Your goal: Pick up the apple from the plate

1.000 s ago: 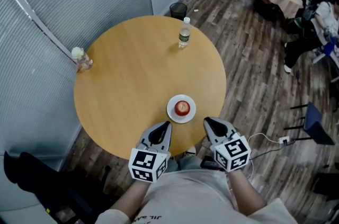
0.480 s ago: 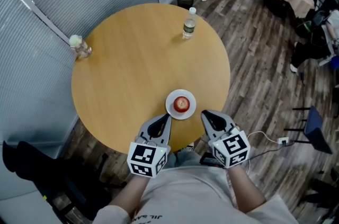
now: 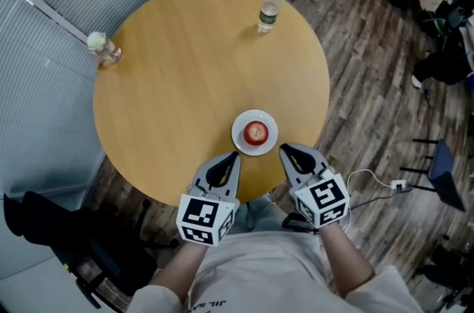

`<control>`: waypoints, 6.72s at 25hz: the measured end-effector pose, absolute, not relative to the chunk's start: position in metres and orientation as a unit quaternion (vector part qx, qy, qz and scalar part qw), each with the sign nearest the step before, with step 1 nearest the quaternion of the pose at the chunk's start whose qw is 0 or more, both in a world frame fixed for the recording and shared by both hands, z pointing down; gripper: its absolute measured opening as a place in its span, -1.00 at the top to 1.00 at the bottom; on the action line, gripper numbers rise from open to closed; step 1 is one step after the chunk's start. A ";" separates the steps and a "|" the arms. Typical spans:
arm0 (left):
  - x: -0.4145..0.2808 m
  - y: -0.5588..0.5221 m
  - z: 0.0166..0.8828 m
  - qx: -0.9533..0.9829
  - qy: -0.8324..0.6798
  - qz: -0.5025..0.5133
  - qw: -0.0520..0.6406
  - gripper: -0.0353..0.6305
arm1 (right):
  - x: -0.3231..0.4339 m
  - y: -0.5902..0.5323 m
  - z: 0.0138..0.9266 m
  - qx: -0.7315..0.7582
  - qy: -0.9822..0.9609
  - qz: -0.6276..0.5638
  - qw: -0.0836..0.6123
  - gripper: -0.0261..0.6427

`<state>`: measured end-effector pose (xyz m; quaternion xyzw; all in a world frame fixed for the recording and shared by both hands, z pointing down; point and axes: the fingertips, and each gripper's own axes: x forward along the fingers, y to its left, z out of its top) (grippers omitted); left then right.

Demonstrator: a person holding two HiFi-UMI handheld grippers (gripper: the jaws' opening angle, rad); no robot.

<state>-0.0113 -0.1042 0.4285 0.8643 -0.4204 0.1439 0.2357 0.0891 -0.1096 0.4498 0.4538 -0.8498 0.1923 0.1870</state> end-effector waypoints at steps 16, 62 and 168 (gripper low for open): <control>-0.026 -0.127 0.479 0.843 -0.439 0.152 0.272 0.88 | 0.080 -0.135 0.501 0.440 -0.848 0.193 0.225 0.81; -0.048 -0.134 0.522 0.813 -0.455 0.175 0.320 0.88 | 0.042 -0.158 0.620 0.394 -0.834 0.208 0.325 -0.22; -0.016 -0.073 0.389 0.871 -0.432 0.120 0.201 0.88 | 0.076 -0.082 0.402 0.437 -0.862 0.201 0.161 -0.23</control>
